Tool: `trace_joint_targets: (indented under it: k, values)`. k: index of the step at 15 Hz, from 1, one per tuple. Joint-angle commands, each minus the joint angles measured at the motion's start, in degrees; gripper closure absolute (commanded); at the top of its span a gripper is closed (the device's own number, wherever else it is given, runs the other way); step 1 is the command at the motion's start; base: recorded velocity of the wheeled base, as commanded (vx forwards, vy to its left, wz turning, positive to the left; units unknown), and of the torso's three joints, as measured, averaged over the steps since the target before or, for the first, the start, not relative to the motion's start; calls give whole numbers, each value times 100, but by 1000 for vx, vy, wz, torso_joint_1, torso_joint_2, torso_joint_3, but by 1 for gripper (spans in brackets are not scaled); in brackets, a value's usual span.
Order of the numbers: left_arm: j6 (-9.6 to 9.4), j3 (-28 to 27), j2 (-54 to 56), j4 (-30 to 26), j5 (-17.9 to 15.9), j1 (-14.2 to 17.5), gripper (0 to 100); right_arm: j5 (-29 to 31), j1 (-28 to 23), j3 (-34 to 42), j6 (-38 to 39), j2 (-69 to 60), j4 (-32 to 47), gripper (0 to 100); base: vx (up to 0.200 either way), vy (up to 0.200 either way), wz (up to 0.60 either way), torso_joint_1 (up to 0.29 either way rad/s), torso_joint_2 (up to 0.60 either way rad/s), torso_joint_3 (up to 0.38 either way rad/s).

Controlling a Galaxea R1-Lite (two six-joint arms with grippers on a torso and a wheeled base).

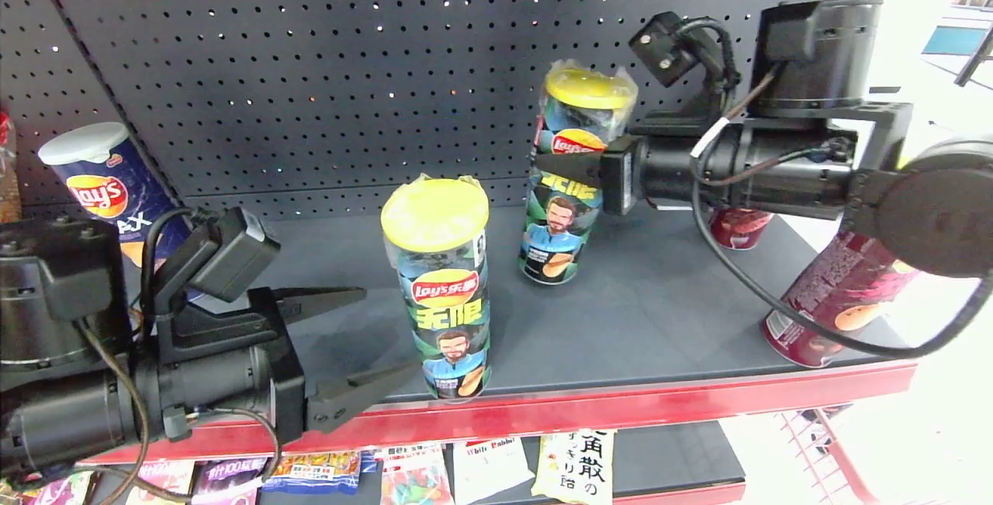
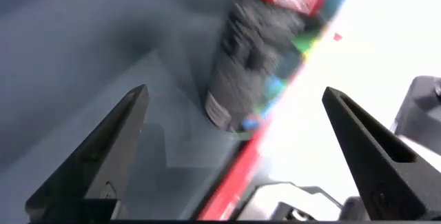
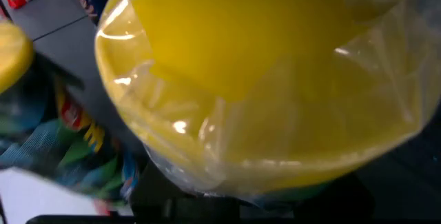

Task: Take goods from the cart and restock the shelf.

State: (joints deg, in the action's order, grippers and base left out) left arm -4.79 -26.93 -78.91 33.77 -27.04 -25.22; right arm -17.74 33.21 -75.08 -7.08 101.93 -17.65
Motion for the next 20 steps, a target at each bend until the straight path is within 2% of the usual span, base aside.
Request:
trace_joint_targets:
  k: [1, 4, 8, 13, 14, 17, 20]
  values:
    - [-4, 206, 315, -63, -3, 79, 0, -37, 72, -754, -4, 926, 7, 100, 0, 0, 0, 0, 0, 0]
    - [4, 390, 587, -142, -3, 369, 0, -46, 151, -1175, -4, 1339, 7, 100, 0, 0, 0, 0, 0, 0]
    - [4, 408, 614, -169, -3, 1002, 0, -37, 256, -1360, -4, 1558, 7, 100, 0, 0, 0, 0, 0, 0]
    - [75, 399, 605, -169, -3, 1054, 0, -28, 309, -1342, -4, 1576, 7, 100, 0, 0, 0, 0, 0, 0]
    - [75, 399, 605, -169, -3, 1054, 0, -28, 318, -1334, -4, 1576, 7, 0, 0, 0, 0, 0, 0, 0]
    - [75, 390, 605, -160, -3, 1046, 0, 7, 318, -1272, 93, 1479, -1, 0, 0, 0, 0, 0, 0, 0]
    - [48, 364, 464, -134, -3, 1028, 0, 25, 300, -569, 111, 829, -1, 0, 0, 0, 0, 0, 0, 0]
